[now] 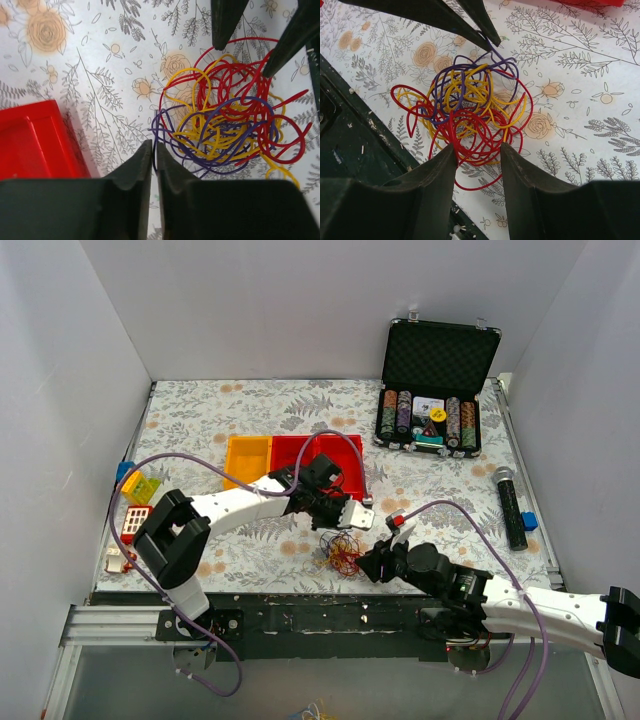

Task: Untangle the cables

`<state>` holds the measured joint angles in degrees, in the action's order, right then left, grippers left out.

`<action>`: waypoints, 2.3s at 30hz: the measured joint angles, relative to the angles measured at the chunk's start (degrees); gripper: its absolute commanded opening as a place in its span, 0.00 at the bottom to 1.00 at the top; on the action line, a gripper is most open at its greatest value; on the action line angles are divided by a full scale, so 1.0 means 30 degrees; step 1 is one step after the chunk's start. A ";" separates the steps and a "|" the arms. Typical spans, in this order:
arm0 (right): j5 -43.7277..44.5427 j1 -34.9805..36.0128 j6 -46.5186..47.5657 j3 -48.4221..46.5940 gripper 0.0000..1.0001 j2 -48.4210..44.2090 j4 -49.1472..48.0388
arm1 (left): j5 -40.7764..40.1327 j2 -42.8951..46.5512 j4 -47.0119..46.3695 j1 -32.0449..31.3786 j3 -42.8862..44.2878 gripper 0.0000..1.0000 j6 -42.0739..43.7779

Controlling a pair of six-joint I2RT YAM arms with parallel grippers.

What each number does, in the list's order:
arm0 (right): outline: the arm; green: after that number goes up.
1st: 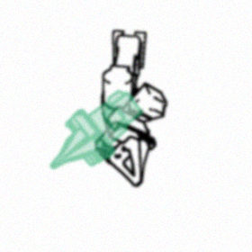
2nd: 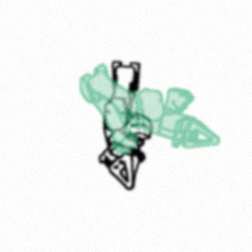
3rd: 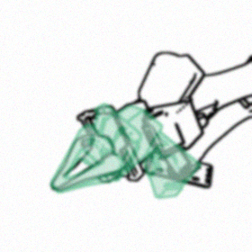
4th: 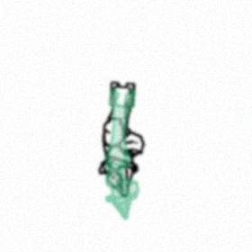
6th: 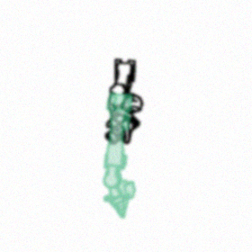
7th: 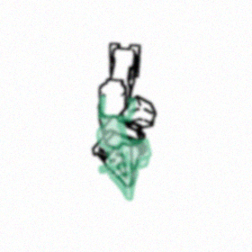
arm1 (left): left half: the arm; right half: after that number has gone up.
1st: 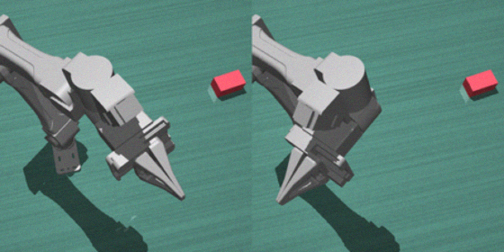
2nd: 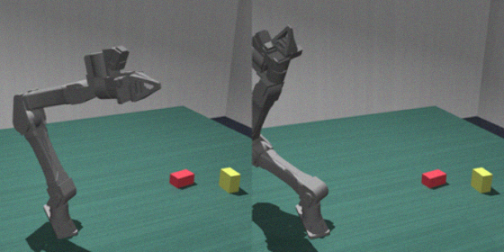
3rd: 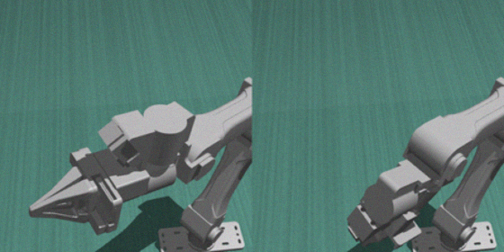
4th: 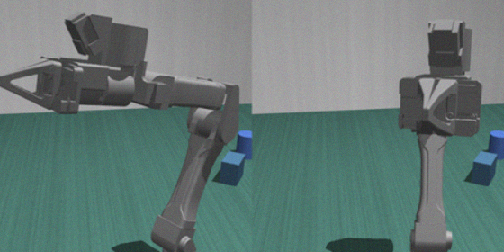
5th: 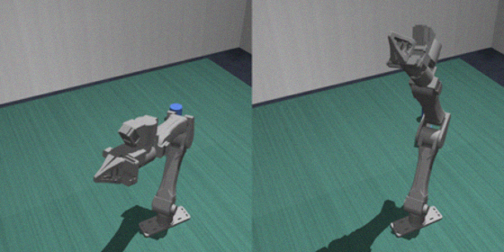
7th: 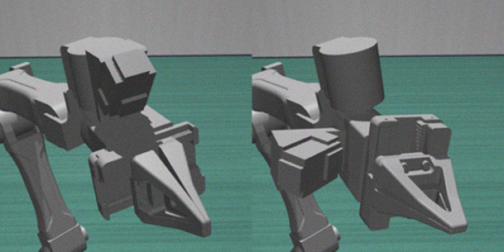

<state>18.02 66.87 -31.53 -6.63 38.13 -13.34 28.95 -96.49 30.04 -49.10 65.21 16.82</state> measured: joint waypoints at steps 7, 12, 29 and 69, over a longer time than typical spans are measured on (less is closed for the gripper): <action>0.0015 0.0000 0.0000 -0.0007 0.48 -0.0277 0.0160 | -0.0641 0.0058 -0.0918 -0.0219 -0.0328 0.00 -0.0962; 0.0015 0.0000 0.0000 -0.0007 0.48 -0.0306 0.0408 | -0.2259 0.1107 -0.1406 -0.0211 -0.0299 0.00 -0.2623; 0.2120 0.0000 0.1224 -0.3162 0.86 -0.2965 0.4269 | -0.2565 1.0899 -0.2025 -0.0219 0.1268 0.00 -0.7249; -0.0219 -0.0641 0.3847 -0.5996 0.65 1.1737 -0.6441 | -0.3490 1.0156 -0.1887 -0.0590 0.7329 0.00 -0.9726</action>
<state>17.37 64.95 -19.99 -24.62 73.34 -32.67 18.48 -66.02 24.38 -50.87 87.20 -12.36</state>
